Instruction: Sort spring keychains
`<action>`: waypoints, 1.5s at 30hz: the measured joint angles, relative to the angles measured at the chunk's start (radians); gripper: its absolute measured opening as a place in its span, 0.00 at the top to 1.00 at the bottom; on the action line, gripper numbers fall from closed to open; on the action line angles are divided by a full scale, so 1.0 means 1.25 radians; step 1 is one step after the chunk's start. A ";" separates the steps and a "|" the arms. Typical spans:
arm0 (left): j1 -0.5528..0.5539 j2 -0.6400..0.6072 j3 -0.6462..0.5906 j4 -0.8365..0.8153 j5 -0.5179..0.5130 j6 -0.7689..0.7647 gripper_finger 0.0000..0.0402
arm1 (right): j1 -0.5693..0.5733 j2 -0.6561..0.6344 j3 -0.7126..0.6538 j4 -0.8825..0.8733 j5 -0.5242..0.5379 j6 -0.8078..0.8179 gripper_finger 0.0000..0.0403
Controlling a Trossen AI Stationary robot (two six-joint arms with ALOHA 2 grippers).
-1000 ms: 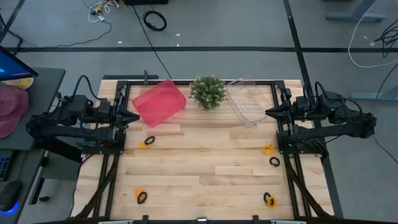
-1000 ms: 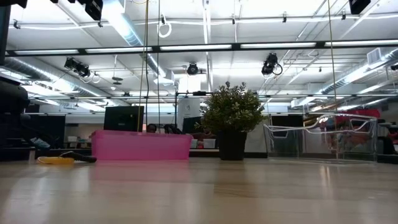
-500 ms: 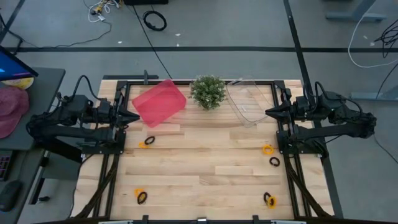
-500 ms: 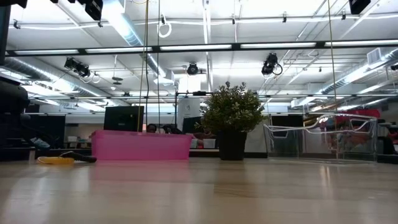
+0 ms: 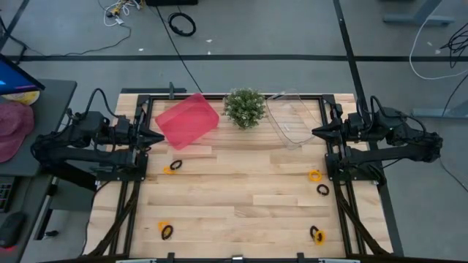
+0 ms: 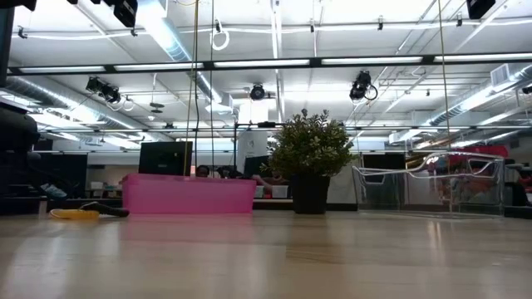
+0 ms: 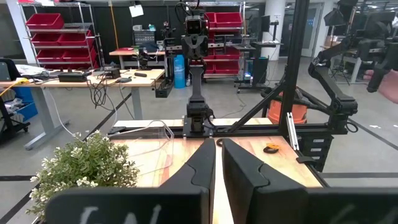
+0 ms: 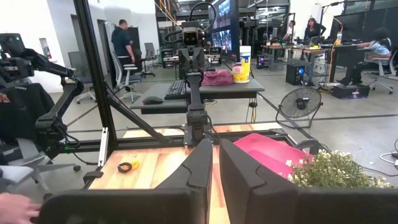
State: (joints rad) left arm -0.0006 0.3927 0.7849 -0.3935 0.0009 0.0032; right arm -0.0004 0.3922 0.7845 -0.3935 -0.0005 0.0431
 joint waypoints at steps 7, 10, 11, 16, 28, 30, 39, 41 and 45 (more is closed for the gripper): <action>0.000 0.000 0.000 0.000 0.000 0.000 0.93 | 0.000 0.000 0.000 0.000 0.000 0.000 0.91; 0.000 0.000 0.000 0.000 0.000 0.000 0.93 | 0.000 0.000 0.000 0.000 0.000 0.000 0.91; 0.000 0.000 0.000 0.000 0.000 0.000 0.93 | 0.000 0.000 0.000 0.000 0.000 0.000 0.91; 0.000 0.000 0.000 0.000 0.000 0.000 0.93 | 0.000 0.000 0.000 0.000 0.000 0.000 0.91; 0.000 0.000 0.000 0.000 0.000 0.000 0.93 | 0.000 0.000 0.000 0.121 0.000 0.001 0.91; 0.000 0.000 0.000 0.000 0.000 0.000 0.93 | 0.000 0.000 0.000 0.158 0.000 0.001 0.91; 0.000 0.000 0.000 0.000 0.000 0.000 0.93 | 0.000 0.021 0.000 0.289 -0.078 0.121 0.91; 0.000 0.000 0.000 0.000 0.000 0.000 0.93 | 0.000 0.037 0.000 0.313 -0.153 0.113 0.91; 0.000 0.000 0.000 0.000 0.000 0.000 0.93 | 0.000 0.071 0.003 0.346 -0.252 0.111 0.91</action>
State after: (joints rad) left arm -0.0003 0.3926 0.7850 -0.3931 0.0010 0.0031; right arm 0.0002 0.4811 0.7888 0.0395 -0.3153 0.1821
